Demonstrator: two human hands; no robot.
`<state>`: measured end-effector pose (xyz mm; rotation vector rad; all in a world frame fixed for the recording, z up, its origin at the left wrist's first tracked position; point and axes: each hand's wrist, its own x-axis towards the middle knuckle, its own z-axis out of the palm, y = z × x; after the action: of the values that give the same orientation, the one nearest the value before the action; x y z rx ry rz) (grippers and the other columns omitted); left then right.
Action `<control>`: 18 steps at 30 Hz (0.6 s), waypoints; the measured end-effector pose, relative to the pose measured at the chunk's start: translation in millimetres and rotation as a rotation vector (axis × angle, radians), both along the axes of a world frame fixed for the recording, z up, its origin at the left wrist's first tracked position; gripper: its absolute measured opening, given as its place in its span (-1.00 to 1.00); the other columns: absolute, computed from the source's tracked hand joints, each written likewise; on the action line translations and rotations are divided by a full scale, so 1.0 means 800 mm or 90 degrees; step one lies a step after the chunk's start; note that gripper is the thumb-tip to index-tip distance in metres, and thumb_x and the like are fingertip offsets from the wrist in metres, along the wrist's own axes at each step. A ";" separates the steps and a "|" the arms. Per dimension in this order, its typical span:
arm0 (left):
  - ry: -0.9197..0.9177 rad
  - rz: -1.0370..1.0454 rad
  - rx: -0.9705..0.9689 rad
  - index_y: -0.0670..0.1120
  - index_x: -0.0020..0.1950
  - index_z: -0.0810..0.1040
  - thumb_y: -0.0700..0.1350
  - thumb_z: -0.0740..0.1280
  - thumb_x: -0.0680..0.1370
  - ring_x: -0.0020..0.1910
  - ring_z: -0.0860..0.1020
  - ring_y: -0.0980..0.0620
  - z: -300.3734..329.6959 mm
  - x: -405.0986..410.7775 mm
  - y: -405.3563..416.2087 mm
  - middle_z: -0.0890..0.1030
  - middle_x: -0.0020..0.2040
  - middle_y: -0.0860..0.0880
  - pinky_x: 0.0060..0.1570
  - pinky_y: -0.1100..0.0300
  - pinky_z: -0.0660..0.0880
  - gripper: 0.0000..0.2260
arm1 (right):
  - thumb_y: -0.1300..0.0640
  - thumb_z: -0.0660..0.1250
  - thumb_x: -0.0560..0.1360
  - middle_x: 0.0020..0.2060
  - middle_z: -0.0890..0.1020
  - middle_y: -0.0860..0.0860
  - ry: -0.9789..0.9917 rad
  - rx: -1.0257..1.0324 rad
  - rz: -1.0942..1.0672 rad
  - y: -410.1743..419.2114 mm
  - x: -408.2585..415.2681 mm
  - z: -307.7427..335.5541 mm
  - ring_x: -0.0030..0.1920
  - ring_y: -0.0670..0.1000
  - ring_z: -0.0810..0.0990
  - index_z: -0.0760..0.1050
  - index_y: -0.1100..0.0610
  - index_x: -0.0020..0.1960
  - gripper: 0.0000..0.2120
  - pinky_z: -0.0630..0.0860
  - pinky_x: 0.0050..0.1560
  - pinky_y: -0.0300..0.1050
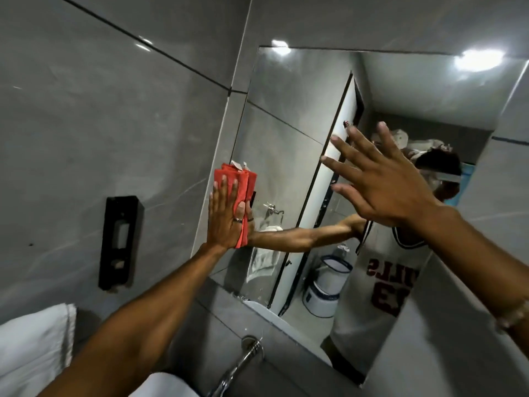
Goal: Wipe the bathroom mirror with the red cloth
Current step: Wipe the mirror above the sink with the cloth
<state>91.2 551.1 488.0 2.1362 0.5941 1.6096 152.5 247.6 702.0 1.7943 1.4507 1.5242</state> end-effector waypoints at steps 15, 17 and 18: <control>-0.062 0.003 0.150 0.19 0.61 -0.35 0.30 -0.27 0.65 0.67 -0.16 -0.07 0.104 0.047 -0.011 -0.16 0.68 -0.03 0.61 -0.30 -0.10 -0.44 | -0.28 -0.01 0.68 0.72 0.05 0.19 -0.043 0.124 -0.008 -0.110 0.085 -0.082 0.72 0.27 -0.01 0.13 0.06 0.71 -0.30 0.09 0.60 0.49; -0.063 -0.013 0.124 0.24 0.59 -0.38 0.33 -0.28 0.64 0.67 -0.18 -0.04 0.057 0.043 -0.015 -0.27 0.65 0.08 0.59 -0.34 -0.08 -0.44 | -0.28 0.01 0.67 0.72 0.04 0.19 -0.046 0.125 -0.006 -0.109 0.086 -0.084 0.72 0.28 -0.02 0.12 0.06 0.71 -0.29 0.08 0.61 0.48; -0.062 -0.021 0.120 0.23 0.60 -0.35 0.33 -0.27 0.64 0.67 -0.19 -0.03 0.034 0.039 -0.020 -0.29 0.65 0.12 0.59 -0.35 -0.09 -0.44 | -0.29 0.01 0.67 0.72 0.04 0.20 -0.044 0.130 -0.003 -0.108 0.086 -0.084 0.72 0.28 -0.02 0.11 0.07 0.71 -0.28 0.07 0.61 0.47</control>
<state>122.3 535.3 514.8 2.1714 0.3887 1.8031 221.5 160.9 634.9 1.8361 1.2971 1.7693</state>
